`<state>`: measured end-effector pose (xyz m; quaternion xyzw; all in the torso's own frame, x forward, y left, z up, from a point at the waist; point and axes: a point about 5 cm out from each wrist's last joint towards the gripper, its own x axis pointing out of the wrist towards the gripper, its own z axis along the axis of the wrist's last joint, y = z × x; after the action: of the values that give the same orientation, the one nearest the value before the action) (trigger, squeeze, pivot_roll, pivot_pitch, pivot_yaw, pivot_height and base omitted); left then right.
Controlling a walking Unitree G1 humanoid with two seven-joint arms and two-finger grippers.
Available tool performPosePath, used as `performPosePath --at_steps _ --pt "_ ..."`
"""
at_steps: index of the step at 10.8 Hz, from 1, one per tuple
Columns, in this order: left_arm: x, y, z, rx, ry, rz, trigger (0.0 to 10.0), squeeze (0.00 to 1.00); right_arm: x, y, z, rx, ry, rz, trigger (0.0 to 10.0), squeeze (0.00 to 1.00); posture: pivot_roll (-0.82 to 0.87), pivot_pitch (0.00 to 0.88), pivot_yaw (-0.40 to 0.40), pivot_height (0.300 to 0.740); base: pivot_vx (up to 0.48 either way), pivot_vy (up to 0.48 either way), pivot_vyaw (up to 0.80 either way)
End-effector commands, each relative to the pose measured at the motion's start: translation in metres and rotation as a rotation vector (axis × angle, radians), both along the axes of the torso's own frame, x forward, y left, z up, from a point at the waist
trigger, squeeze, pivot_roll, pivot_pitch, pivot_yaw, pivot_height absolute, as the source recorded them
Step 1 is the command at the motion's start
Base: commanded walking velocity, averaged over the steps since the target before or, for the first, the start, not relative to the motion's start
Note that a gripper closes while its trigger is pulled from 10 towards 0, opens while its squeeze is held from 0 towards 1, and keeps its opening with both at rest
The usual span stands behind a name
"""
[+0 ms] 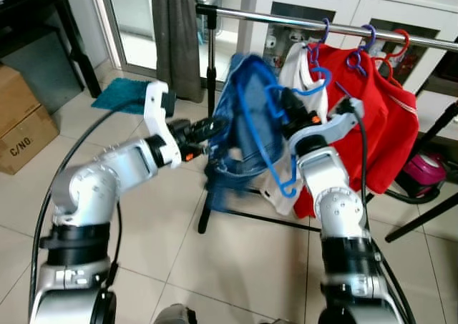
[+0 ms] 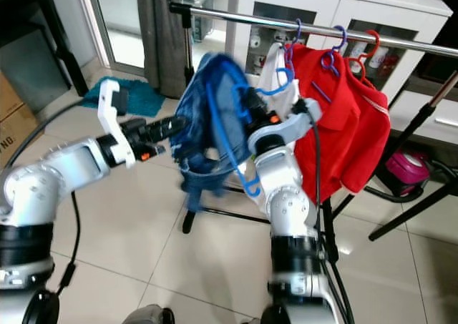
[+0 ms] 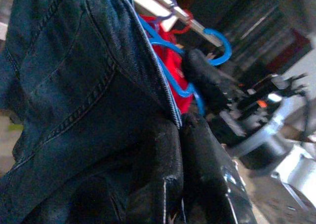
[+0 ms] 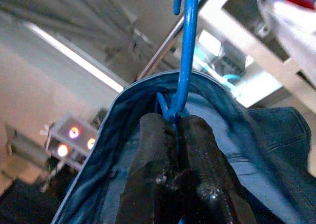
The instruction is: Hang hanger
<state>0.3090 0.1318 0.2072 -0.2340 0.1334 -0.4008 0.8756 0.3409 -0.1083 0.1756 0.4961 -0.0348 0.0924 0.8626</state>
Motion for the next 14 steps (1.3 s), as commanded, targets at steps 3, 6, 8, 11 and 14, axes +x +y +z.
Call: performPosePath --at_steps 3,6,8,11,14 --pt "-0.011 -0.014 0.011 -0.035 0.022 -0.146 0.0 0.00 0.018 0.023 0.028 0.208 -0.048 -0.042 10.0 0.00 0.06 0.020 -0.029 0.740 0.000 0.000 0.00" --pt "-0.022 -0.023 -0.016 0.188 0.042 -0.227 0.0 0.00 0.029 0.024 0.032 0.275 -0.028 -0.079 10.0 0.00 0.06 0.022 -0.027 0.740 0.000 0.000 0.00" --pt "-0.029 -0.038 -0.026 0.242 0.025 -0.292 0.0 0.00 0.035 0.024 0.032 0.302 -0.016 -0.101 10.0 0.00 0.07 0.026 -0.032 0.740 0.000 0.000 0.00" --pt "-0.028 -0.073 -0.001 -0.080 0.016 -0.346 0.0 0.00 0.038 0.026 0.027 0.324 0.010 -0.133 10.0 0.00 0.07 0.032 -0.035 0.740 0.000 0.000 0.00" --pt "-0.008 -0.061 0.032 -0.350 -0.031 -0.222 0.0 0.00 0.036 0.026 0.015 0.286 0.052 -0.141 10.0 0.00 0.06 0.028 -0.031 0.740 0.000 0.000 0.00"
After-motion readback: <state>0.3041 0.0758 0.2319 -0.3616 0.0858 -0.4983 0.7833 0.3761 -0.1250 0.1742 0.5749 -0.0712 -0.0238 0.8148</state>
